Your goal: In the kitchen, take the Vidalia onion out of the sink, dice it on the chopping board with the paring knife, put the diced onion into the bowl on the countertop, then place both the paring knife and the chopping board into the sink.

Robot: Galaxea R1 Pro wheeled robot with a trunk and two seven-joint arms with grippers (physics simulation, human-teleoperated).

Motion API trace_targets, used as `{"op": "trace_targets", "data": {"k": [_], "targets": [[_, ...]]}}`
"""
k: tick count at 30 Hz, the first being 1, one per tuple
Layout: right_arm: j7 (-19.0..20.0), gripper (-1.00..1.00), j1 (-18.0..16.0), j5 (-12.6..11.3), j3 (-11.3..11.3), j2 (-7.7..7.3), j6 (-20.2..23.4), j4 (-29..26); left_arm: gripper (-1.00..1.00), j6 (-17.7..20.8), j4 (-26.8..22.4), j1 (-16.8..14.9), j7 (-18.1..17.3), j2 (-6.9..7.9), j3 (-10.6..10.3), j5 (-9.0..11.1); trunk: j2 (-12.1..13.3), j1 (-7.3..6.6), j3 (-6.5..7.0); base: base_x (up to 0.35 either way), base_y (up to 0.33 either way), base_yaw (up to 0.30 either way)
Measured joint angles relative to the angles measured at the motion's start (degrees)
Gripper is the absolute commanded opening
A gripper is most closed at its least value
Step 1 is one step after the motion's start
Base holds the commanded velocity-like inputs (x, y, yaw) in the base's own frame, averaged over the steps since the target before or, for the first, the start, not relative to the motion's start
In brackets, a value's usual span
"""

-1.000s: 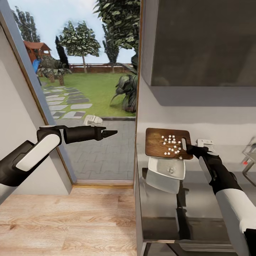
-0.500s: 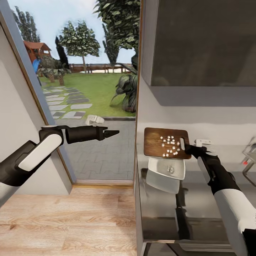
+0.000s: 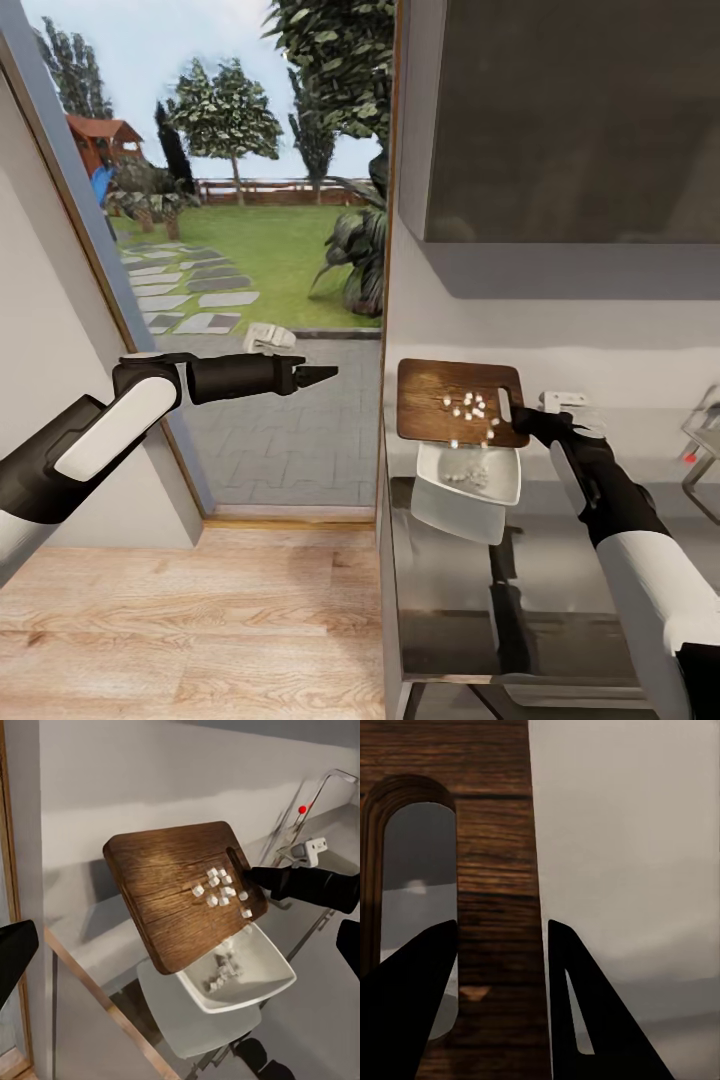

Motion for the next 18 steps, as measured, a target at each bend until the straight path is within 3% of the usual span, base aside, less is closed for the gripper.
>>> {"op": "trace_targets", "data": {"k": [18], "targets": [[0.02, -1.00, 0.00, 0.02, 1.46, 0.04, -0.02, -0.08, 1.00, -0.01, 0.00, 0.00, 0.00, 0.00, 0.00, 0.00, 0.00, 0.00, 0.00, 0.000, 0.000, 0.000]]}}
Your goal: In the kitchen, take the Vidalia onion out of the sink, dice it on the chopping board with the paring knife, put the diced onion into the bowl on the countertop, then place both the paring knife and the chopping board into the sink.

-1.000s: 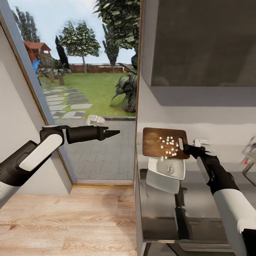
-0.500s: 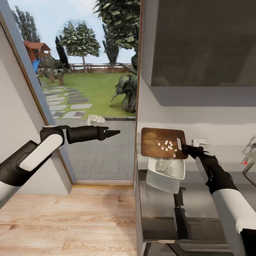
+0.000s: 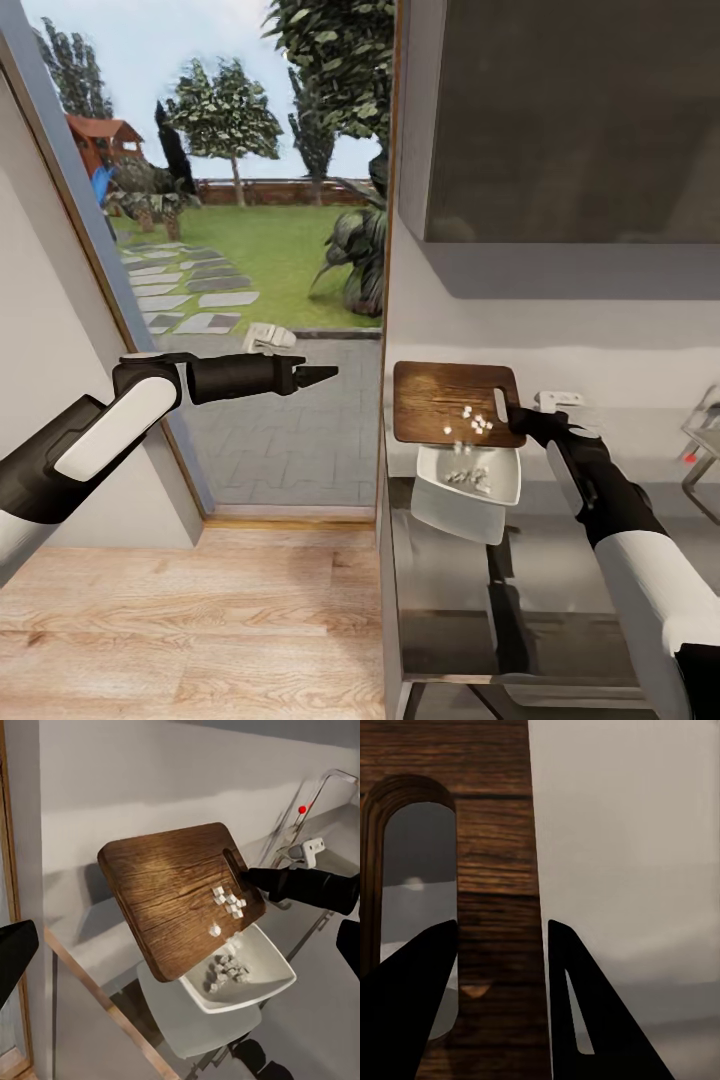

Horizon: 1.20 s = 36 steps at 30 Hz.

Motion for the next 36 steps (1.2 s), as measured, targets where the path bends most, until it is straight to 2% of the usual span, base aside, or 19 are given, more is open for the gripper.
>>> {"op": "trace_targets", "data": {"k": [36], "targets": [[-0.10, -1.00, 0.00, 0.28, -0.05, -0.08, 0.19, -0.21, 1.00, 0.00, 0.00, 0.00, 0.00, -0.43, 0.00, 0.00, 0.00, 0.00, 0.00, 0.000, 0.000, 0.000]]}}
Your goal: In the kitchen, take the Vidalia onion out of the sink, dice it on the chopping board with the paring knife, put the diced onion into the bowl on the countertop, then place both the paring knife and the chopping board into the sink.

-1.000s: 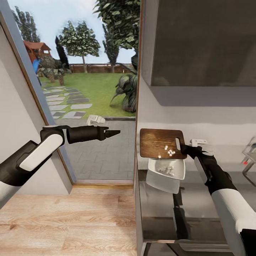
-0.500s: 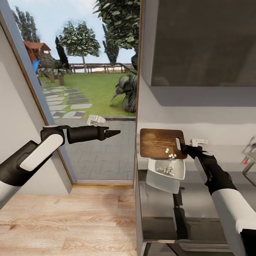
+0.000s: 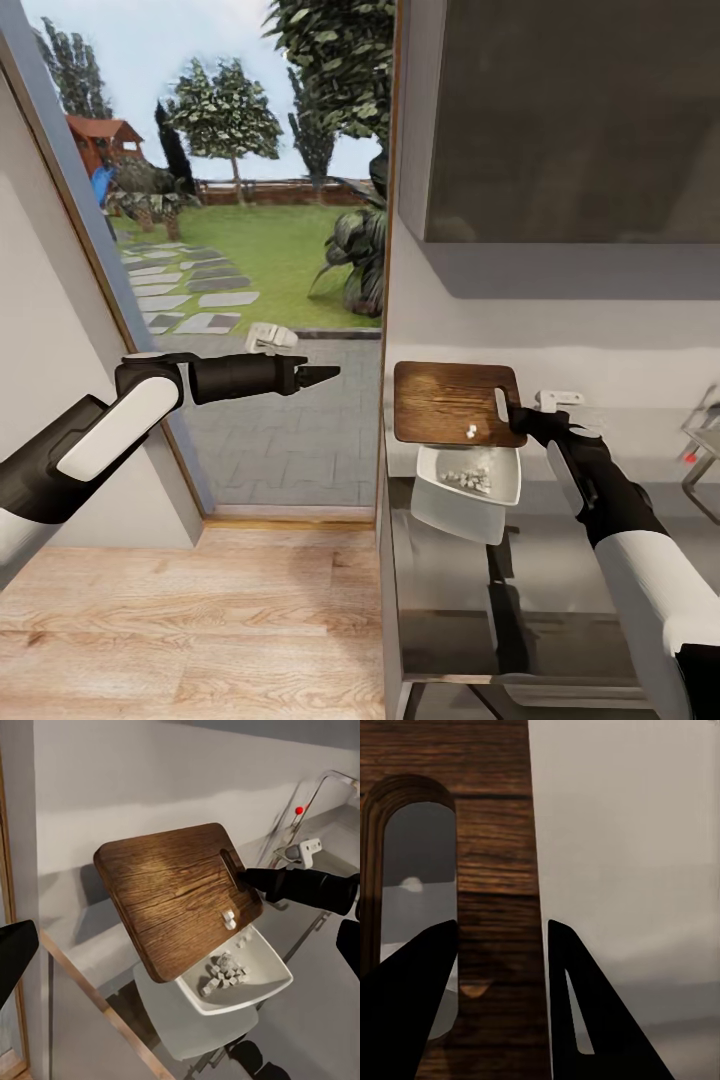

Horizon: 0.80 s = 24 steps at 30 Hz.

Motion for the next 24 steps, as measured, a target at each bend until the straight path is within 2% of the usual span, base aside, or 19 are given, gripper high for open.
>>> {"op": "trace_targets", "data": {"k": [24], "targets": [[-0.21, -1.00, -0.02, 0.09, -0.06, 0.00, 0.20, -0.06, 1.00, 0.00, 0.00, 0.00, -0.02, -0.10, 0.00, 0.00, 0.00, 0.00, 0.00, 0.000, 0.000, 0.000]]}}
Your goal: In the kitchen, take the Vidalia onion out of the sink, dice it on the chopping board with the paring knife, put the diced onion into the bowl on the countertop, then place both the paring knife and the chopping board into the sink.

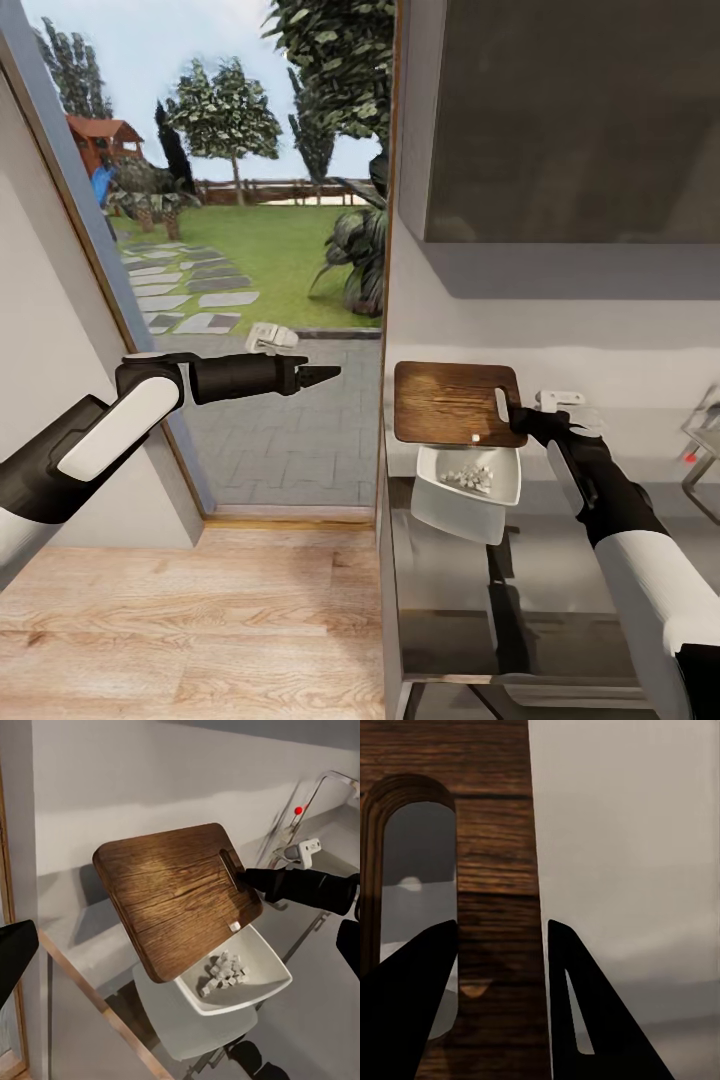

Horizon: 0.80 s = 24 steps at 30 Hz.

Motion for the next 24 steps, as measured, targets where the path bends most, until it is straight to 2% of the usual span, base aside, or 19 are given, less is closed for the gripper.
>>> {"op": "trace_targets", "data": {"k": [24], "targets": [[-0.10, -1.00, -0.05, -0.05, -0.45, -0.26, 0.70, -0.44, 1.00, -0.01, -0.04, 0.00, 0.00, -0.09, 0.00, 0.00, 0.00, 0.00, 0.00, -0.004, -0.010, 0.000]]}}
